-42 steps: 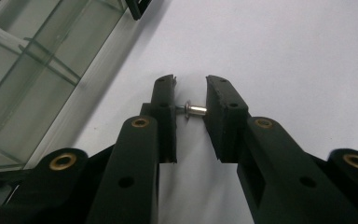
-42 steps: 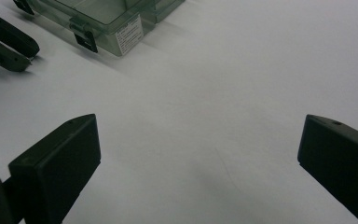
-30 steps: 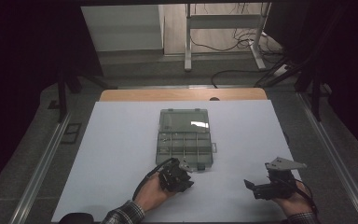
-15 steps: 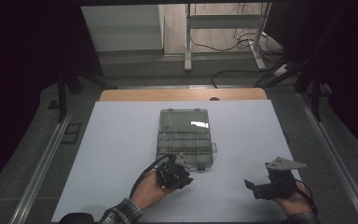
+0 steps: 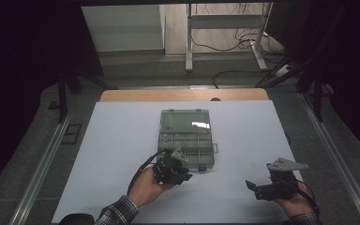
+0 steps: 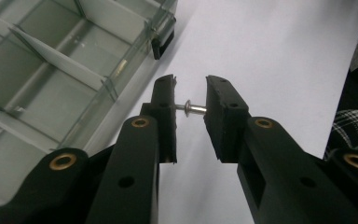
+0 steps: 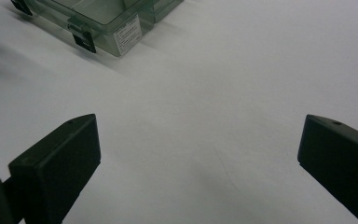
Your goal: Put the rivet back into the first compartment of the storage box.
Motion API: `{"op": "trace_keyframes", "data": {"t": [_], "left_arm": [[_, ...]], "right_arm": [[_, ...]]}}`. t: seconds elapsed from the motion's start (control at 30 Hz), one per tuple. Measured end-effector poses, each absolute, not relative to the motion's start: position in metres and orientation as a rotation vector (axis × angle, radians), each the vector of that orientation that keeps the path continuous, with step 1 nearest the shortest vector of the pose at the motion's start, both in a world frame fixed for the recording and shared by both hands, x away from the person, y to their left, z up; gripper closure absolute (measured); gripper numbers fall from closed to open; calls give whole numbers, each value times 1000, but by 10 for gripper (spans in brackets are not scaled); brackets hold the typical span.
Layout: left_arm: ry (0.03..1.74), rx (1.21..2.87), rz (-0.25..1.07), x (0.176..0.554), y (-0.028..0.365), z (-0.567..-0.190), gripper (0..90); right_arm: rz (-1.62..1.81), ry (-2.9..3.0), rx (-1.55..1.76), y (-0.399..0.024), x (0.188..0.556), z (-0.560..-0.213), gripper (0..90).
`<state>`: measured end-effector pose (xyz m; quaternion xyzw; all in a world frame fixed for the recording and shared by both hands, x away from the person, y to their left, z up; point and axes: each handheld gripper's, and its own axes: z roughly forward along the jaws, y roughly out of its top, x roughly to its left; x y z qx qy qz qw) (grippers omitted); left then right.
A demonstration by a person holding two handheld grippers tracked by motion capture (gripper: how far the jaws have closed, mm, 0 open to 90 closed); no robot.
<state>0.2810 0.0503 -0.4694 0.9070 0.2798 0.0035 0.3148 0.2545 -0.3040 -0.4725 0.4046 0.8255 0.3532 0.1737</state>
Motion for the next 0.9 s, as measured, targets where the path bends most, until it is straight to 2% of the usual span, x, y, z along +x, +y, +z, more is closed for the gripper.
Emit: {"op": "trace_keyframes", "data": {"t": [0.9], "left_arm": [[825,2338,38,313,82,-435,741]], "right_arm": [[1002,2341,1151,-304,255,-473,0]]}}
